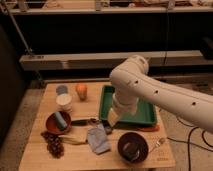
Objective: Place eraser in paper cup
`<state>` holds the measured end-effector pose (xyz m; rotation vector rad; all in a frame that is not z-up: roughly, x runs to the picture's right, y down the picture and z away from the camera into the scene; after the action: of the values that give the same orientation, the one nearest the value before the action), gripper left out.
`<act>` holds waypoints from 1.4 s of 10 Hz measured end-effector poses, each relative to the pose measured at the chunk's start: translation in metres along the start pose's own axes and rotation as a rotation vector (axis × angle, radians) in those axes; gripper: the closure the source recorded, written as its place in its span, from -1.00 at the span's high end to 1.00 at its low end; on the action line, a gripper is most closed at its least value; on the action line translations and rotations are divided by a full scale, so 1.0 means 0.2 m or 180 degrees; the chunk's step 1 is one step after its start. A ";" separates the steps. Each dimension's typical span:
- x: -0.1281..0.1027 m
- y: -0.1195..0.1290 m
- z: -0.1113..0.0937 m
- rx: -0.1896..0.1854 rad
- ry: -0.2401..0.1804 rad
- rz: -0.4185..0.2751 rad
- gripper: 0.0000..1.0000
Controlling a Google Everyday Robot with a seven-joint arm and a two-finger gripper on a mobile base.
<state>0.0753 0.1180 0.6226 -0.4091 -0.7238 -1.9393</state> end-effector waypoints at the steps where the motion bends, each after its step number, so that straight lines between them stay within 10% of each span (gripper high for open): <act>1: -0.01 0.02 0.04 0.0024 -0.0050 0.0112 0.33; 7: -0.23 0.21 0.51 0.0165 -0.0290 0.1087 0.33; 14: -0.39 0.22 0.61 0.0254 -0.0511 0.1504 0.33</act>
<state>0.1477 0.2350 0.6861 -0.6303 -0.7282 -1.4411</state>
